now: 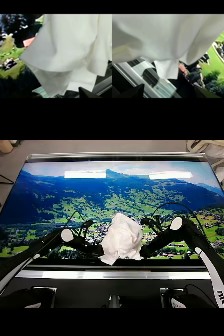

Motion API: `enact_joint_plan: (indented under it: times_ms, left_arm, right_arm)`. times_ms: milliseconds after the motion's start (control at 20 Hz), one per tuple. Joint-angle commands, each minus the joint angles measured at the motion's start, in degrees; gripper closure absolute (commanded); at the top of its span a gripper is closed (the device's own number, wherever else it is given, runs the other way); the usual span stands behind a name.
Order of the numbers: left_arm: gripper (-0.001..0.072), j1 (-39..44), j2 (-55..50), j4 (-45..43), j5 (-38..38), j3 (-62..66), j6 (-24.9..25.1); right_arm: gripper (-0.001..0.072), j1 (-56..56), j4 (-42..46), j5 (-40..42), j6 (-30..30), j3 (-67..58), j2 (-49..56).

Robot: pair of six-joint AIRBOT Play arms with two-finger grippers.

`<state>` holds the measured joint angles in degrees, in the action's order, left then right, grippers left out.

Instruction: Fold the shirts.

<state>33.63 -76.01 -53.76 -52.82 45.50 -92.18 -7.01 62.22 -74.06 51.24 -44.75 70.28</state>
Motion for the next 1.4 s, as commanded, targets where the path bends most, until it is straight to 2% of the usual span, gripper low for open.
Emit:
enact_joint_plan:
  times_ms: [0, 50, 150, 200, 250, 400, 450, 500, 550, 600, 750, 850, 900, 950, 1050, 1150, 1200, 1250, 1350]
  left_arm:
    - [0.0126, 3.2, -1.8, 3.8, 6.3, -1.5, -0.8]
    - [0.0182, 3.2, -1.8, 4.1, 7.0, -1.5, -0.9]
    - [0.0392, 3.1, -1.8, 4.3, 8.1, -1.5, -0.9]
    - [0.0615, 3.1, -1.8, 4.3, 9.1, -1.5, -0.8]
    - [0.0679, 3.1, -1.8, 4.3, 9.9, -1.4, -0.8]
    - [0.0681, 3.1, -1.7, 4.3, 10.3, -0.5, 0.9]
    - [0.0681, 3.1, -1.7, 4.3, 10.3, -0.2, 0.9]
    - [0.0681, 3.1, -1.7, 4.3, 10.3, 0.2, 0.9]
    - [0.0681, 3.1, -1.6, 4.3, 10.4, 0.4, 0.9]
    - [0.0681, 3.1, -1.4, 4.3, 10.5, 0.9, 1.0]
    - [0.0682, 3.0, 1.6, 0.1, 10.3, 3.7, 2.1]
    - [0.0683, 0.9, 7.0, -6.4, 7.6, 8.2, 2.2]
    - [0.0683, -1.4, 10.5, -10.5, 4.4, 11.8, 2.2]
    - [0.0683, -4.2, 14.1, -14.0, 1.6, 15.9, 2.2]
    - [0.0683, -11.3, 22.1, -18.1, -1.2, 26.9, 1.7]
    - [0.0683, -19.1, 29.6, -19.0, 1.2, 38.6, -0.4]
    - [0.0683, -22.9, 32.7, -18.9, 3.5, 43.5, -1.5]
    - [0.0683, -25.6, 35.2, -18.9, 5.6, 46.8, -2.7]
    - [0.0683, -28.2, 38.8, -19.0, 7.6, 49.6, -2.8]
  right_arm:
    - [0.0035, 0.0, -5.3, 4.7, -1.9, 3.8, 0.1]
    - [0.0036, 0.0, -6.2, 6.1, -1.9, 4.9, 0.1]
    - [0.0036, 0.0, -7.3, 8.3, -2.0, 7.0, 0.1]
    - [0.0036, -0.1, -8.4, 9.2, -2.0, 7.7, 0.1]
    - [0.0036, -0.1, -9.9, 10.1, -2.1, 8.5, 0.1]
    - [0.0043, -0.1, -12.6, 12.9, -2.0, 10.9, 0.1]
    - [0.0081, -0.1, -12.6, 13.5, -2.0, 11.5, 0.1]
    - [0.0273, -0.1, -12.6, 13.4, -2.0, 11.8, 0.1]
    - [0.058, 0.0, -12.9, 13.0, -2.0, 11.8, 0.1]
    - [0.0688, 0.0, -13.4, 13.3, -2.0, 11.7, 0.0]
    - [0.0693, 0.1, -13.2, 14.5, -3.2, 9.8, -3.5]
    - [0.0692, 0.1, -7.6, 12.7, -4.5, 2.8, -10.4]
    - [0.0692, 0.1, -3.7, 12.8, -3.2, -3.0, -15.0]
    - [0.0691, 0.1, 0.9, 14.3, 0.9, -9.6, -19.6]
    - [0.0691, 0.1, 15.2, 24.2, 11.5, -25.5, -29.2]
    - [0.0691, 0.1, 30.5, 33.2, 22.8, -38.6, -36.0]
    - [0.0691, 0.1, 34.8, 34.0, 28.5, -43.6, -38.1]
    - [0.0691, 0.1, 35.8, 33.5, 31.1, -47.3, -39.5]
    - [0.0691, 0.1, 36.0, 30.1, 31.0, -51.4, -41.2]
